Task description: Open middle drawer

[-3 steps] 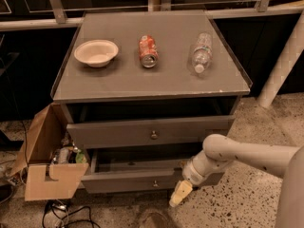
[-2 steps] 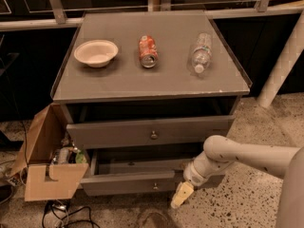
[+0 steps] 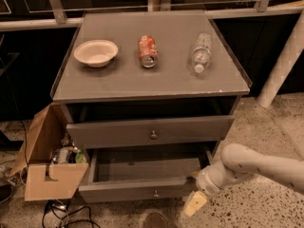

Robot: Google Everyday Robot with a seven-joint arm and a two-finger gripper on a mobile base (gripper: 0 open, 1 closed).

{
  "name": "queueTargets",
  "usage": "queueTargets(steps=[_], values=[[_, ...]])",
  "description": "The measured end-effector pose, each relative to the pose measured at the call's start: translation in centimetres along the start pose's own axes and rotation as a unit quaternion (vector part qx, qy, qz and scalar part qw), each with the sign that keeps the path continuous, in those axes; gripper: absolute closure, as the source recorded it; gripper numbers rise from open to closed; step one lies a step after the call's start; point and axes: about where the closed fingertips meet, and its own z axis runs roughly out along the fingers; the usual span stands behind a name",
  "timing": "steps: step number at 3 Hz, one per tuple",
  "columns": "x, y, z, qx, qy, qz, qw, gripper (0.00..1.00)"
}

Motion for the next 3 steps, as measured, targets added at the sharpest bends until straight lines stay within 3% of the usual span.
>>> queueTargets(steps=[2,3], values=[[6.3,4.0,-4.4,-0.001,-0.03,0.065,0.9974,0.0],[6.3,4.0,-4.4,-0.001,-0.03,0.065,0.9974,0.0]])
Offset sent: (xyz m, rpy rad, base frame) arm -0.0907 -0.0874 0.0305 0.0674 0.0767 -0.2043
